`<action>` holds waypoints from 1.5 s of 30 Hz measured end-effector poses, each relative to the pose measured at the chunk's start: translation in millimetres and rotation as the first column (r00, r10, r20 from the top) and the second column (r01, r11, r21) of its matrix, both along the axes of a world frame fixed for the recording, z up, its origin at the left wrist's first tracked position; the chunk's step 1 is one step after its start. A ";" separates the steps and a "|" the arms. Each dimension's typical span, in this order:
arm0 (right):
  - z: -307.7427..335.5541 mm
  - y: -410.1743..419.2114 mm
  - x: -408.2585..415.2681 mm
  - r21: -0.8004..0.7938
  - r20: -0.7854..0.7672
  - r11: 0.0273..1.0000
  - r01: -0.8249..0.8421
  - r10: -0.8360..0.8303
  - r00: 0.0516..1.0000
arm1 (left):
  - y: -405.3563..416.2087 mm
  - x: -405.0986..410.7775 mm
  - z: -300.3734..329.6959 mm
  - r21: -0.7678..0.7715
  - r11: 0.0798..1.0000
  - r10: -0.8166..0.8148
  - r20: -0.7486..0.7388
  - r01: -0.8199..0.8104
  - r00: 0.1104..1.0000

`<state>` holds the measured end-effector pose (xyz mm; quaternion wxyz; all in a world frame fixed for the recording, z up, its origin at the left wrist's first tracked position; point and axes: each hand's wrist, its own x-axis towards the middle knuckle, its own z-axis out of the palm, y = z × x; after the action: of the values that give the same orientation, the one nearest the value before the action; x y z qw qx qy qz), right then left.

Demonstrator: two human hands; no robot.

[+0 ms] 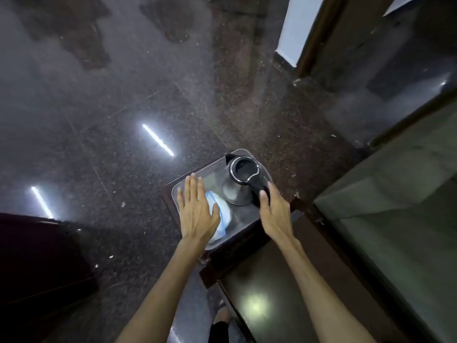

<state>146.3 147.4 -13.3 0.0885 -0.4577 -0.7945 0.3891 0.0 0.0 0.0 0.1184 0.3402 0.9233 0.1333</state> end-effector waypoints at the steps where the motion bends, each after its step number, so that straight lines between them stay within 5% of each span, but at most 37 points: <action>1: -16.4 2.2 -1.0 -0.031 -0.096 0.998 0.045 -0.048 0.994 | -3.7 -7.2 -14.6 -0.029 0.998 0.054 -0.007 -0.054 0.999; 6: -79.9 12.5 2.3 -0.296 -0.420 0.947 0.121 -0.243 0.875 | -19.4 -35.0 -83.6 -0.041 0.952 0.305 0.106 -0.302 0.946; 11: -113.2 18.0 -0.8 -0.338 -0.567 0.934 0.118 -0.302 0.767 | -17.1 -49.4 -123.6 0.106 0.925 0.348 0.159 -0.366 0.924; 16: -115.5 8.2 -14.9 -0.338 -0.653 0.929 0.150 -0.346 0.673 | -0.1 -56.0 -133.8 0.182 0.908 0.372 0.062 -0.377 0.926; 24: -92.7 5.8 -41.3 -0.399 -0.682 0.831 0.387 -0.551 0.481 | 13.3 -46.4 -115.9 0.288 0.881 0.380 0.044 -0.376 0.924; 31: -49.4 11.4 -16.2 -0.397 -0.698 0.813 0.427 -0.569 0.434 | 35.8 -21.2 -62.2 0.537 0.792 0.307 0.061 -0.291 0.950; 36: -11.2 16.9 29.0 -0.381 -0.729 0.782 0.493 -0.582 0.360 | 60.7 18.0 -22.4 0.635 0.736 0.220 0.103 -0.235 0.970; 45: 19.0 23.5 169.5 -0.317 -0.716 0.668 0.673 -0.634 0.293 | 105.8 137.1 -1.1 0.639 0.765 -0.003 0.128 -0.080 0.992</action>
<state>315.8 170.9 5.7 0.5842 -0.5201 -0.4227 0.4576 137.1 105.8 -1.1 0.0483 0.3322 0.8198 0.4639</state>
